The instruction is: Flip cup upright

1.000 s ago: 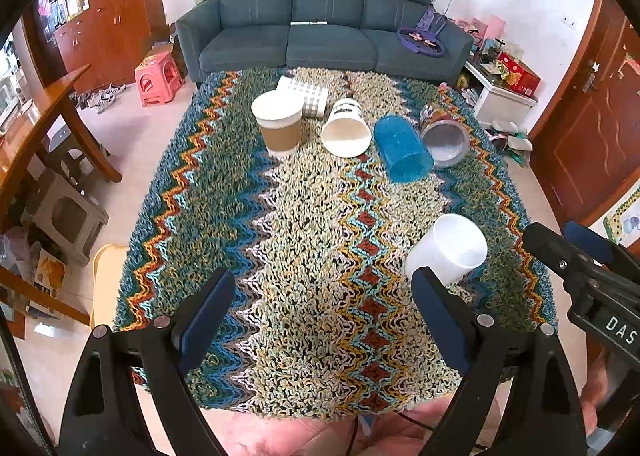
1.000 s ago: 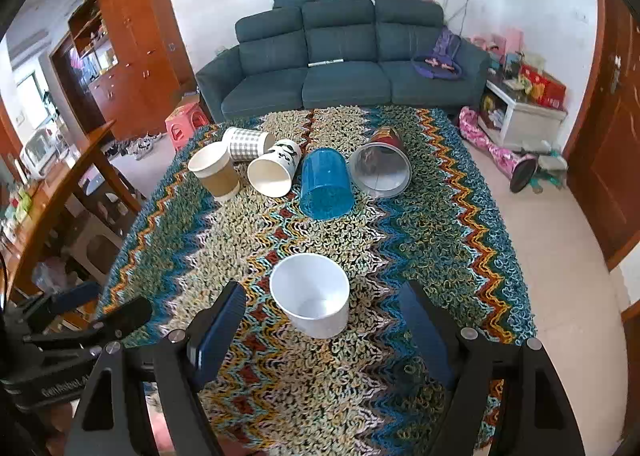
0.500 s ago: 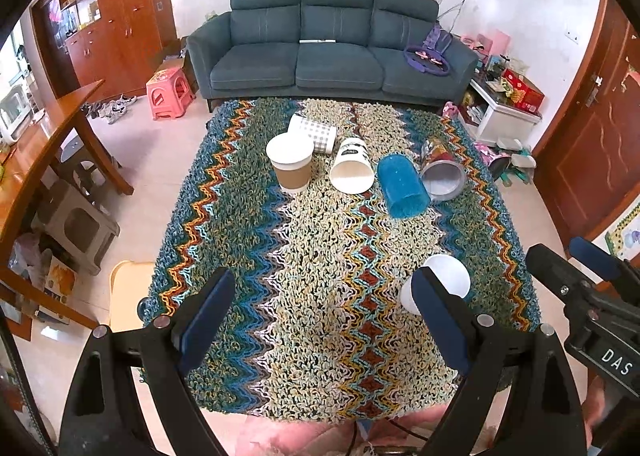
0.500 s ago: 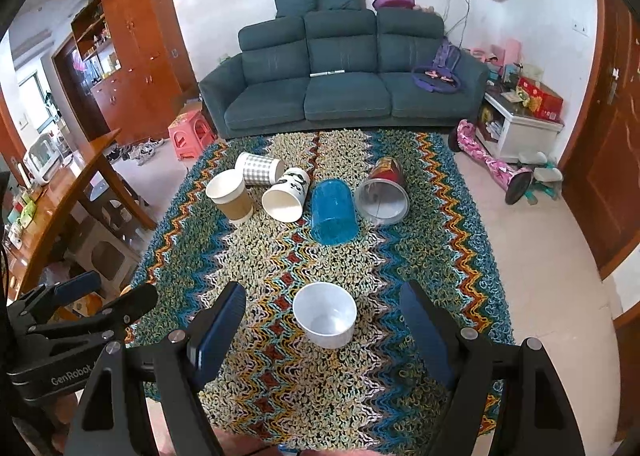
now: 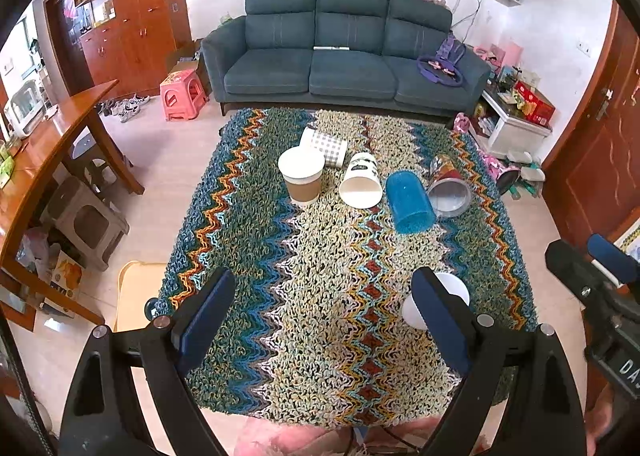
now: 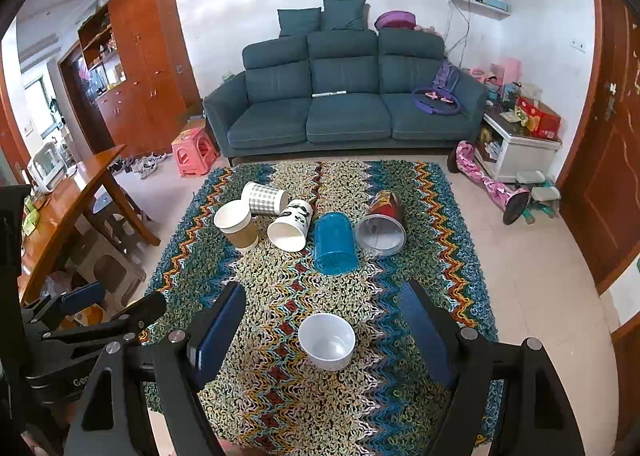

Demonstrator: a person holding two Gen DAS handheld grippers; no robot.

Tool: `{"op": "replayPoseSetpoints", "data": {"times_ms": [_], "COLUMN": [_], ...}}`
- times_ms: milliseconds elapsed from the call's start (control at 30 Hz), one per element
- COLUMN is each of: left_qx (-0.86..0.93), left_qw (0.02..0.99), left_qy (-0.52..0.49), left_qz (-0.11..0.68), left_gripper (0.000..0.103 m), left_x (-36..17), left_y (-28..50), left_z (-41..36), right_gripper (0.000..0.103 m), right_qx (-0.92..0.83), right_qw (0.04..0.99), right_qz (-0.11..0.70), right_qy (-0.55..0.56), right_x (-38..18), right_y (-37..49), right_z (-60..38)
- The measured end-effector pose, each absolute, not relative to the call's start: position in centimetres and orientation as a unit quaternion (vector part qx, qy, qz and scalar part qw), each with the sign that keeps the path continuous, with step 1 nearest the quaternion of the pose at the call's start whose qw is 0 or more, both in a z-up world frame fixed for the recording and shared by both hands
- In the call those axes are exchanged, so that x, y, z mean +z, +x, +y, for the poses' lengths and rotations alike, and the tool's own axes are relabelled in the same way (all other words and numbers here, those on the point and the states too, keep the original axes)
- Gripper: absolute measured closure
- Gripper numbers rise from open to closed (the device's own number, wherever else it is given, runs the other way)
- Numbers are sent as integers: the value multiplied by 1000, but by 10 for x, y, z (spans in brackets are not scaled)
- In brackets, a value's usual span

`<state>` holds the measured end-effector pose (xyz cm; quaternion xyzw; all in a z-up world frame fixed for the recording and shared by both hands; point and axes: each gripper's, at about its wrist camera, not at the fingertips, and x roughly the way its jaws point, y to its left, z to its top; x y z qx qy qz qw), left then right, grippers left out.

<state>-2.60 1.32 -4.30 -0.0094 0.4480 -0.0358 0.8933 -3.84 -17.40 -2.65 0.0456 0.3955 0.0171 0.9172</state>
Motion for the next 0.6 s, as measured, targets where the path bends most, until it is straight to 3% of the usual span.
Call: {"op": "replayPoseSetpoints", "data": {"times_ms": [600], "left_qx": [-32], "left_qw": [904], "left_qy": [-1], "left_qz": [426], "left_gripper": [11], "left_x": [-33], "left_y": [-26], "left_z": [10], "right_gripper": [23], "right_qx": [19], "right_qw": [918], "right_qz": [394], "right_qy": [40], "right_x": [-26], "right_y": [-36], "right_z": [-167]}}
